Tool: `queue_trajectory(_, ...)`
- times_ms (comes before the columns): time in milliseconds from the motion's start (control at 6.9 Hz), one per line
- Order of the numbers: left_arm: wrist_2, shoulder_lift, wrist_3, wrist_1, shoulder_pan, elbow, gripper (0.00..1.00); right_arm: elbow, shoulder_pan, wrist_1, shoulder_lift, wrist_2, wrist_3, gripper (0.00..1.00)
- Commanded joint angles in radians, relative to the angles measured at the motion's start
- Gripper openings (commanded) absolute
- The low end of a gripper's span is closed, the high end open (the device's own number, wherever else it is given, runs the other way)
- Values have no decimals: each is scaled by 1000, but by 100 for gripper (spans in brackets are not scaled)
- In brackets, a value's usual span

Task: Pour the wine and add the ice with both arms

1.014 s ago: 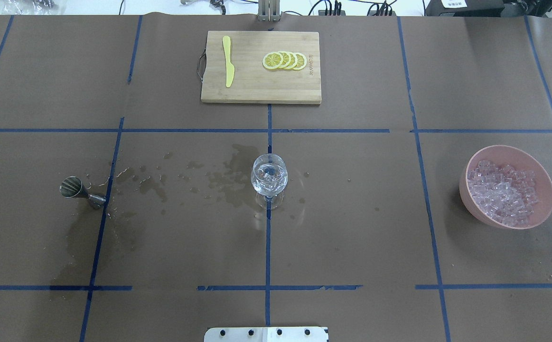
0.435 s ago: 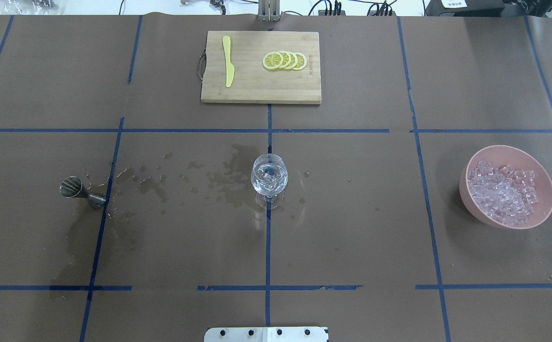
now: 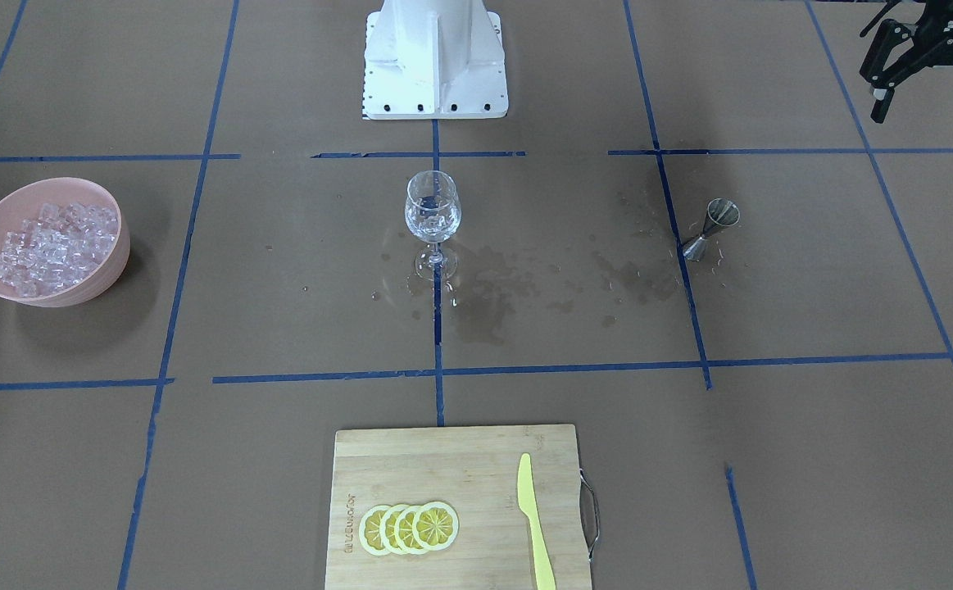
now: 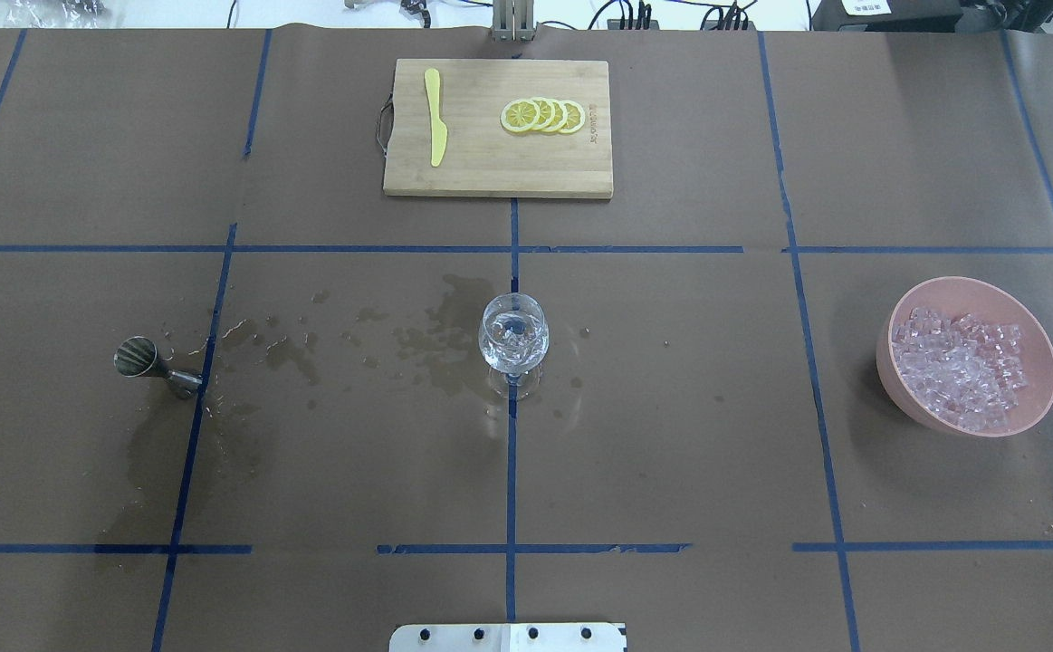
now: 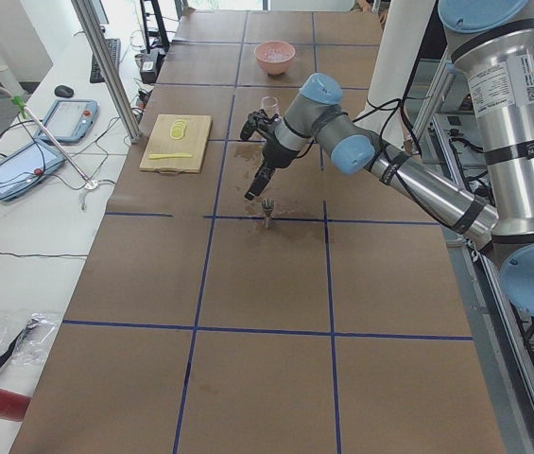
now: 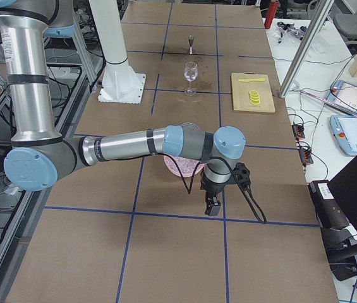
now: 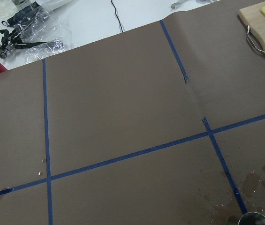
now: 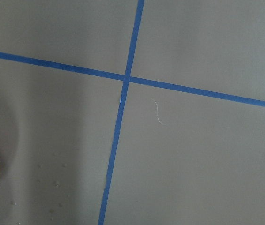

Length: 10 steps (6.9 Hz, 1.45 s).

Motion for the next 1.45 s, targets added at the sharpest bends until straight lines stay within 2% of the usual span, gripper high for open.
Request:
queue_trajectory(0,-6,0,2,0,0,1,100,-5,36,1,-37,0,0,100)
queue_trajectory(290,-34,1,2,0,0,2,100,-23,39,157,-116,-1,10,100)
queue_trajectory(435,-34,1,2,0,0,6,100,-45,49,182,-118,3,12,100)
queue_trajectory(724,-34,1,3,0,0,6,100,-54,47,173,-109,11,23,100)
queue_trajectory(1014,-35,1,3,0,2,13,100,-67,47,182,-109,95,67,100)
queue_trajectory(1304,-26,-3,-1,-3,7,22,100,-54,47,184,-109,118,83,100)
